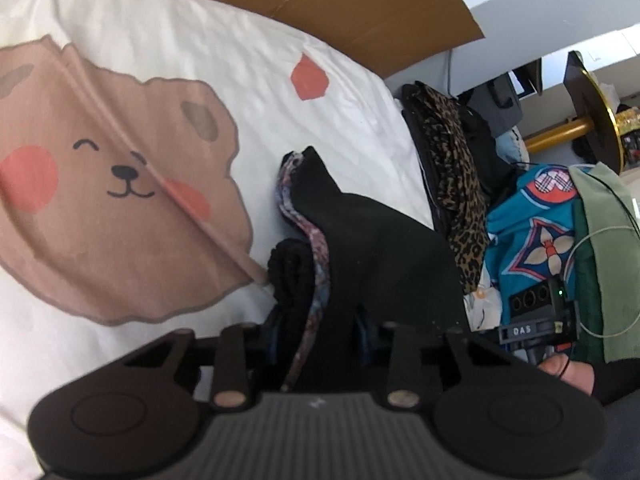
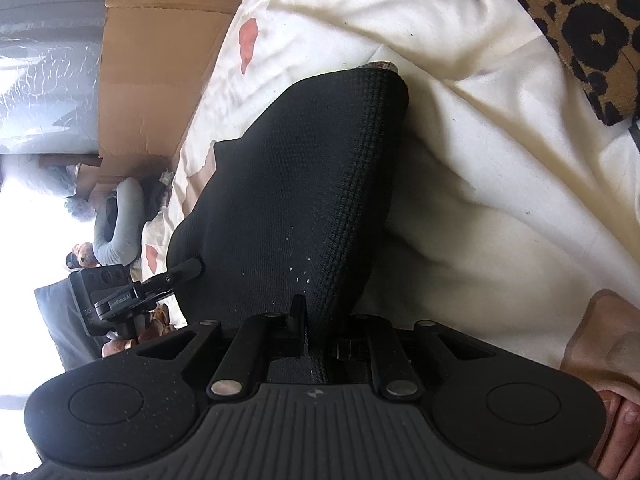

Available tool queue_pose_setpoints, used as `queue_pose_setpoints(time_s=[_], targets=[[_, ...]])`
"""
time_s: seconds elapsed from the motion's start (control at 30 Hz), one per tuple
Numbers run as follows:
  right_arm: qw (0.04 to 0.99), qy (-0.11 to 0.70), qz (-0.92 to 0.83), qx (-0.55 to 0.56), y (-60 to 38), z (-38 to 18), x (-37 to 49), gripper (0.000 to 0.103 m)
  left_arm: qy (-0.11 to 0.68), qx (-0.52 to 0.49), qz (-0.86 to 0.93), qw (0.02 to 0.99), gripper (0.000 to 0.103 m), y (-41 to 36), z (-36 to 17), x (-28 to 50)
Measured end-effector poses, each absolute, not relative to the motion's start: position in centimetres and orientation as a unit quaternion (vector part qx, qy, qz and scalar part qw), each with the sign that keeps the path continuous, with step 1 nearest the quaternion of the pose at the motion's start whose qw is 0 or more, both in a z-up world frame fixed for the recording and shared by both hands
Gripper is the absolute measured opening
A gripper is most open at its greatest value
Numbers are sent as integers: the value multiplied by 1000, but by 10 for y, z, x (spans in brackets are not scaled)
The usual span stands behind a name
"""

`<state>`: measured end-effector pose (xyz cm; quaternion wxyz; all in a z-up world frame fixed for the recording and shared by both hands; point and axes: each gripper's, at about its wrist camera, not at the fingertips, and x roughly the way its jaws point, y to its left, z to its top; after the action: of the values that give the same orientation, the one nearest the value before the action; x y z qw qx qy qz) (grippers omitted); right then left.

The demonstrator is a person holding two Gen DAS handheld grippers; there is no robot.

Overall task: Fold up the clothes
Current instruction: 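Hold the folded pants with both grippers and press the fold together, then lift the folded black pants with both grippers off the duvet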

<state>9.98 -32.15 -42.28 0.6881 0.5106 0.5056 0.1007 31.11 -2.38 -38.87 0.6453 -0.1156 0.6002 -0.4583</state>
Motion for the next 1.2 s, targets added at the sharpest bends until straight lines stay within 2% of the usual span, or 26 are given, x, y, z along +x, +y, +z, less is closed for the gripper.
queue_pose_setpoints(time_s=[0.1, 0.17, 0.4, 0.47, 0.5, 0.53, 0.57, 0.8, 1.2], targets=[[689, 499, 100, 516, -321, -424, 101, 27, 607, -121, -458, 638, 53, -28, -395, 314], [689, 495, 100, 520, -321, -425, 102, 34, 611, -125, -458, 633, 55, -31, -400, 315], [682, 486, 88, 539, -313, -436, 106, 34, 630, -145, -460, 608, 58, -38, -412, 322], [679, 483, 80, 547, -312, -438, 106, 30, 635, -153, -458, 603, 56, -38, -415, 323], [677, 482, 76, 551, -311, -439, 107, 25, 637, -156, -456, 601, 51, -38, -417, 324], [676, 488, 71, 548, -311, -440, 108, 15, 639, -156, -454, 601, 48, -37, -417, 323], [677, 491, 67, 544, -309, -439, 109, 12, 641, -155, -451, 602, 43, -37, -418, 323], [697, 530, 57, 479, -303, -419, 120, 9, 648, -143, -423, 617, 35, -35, -401, 313], [725, 543, 80, 415, -290, -369, 126, 8, 635, -137, -382, 658, 33, -22, -351, 284]])
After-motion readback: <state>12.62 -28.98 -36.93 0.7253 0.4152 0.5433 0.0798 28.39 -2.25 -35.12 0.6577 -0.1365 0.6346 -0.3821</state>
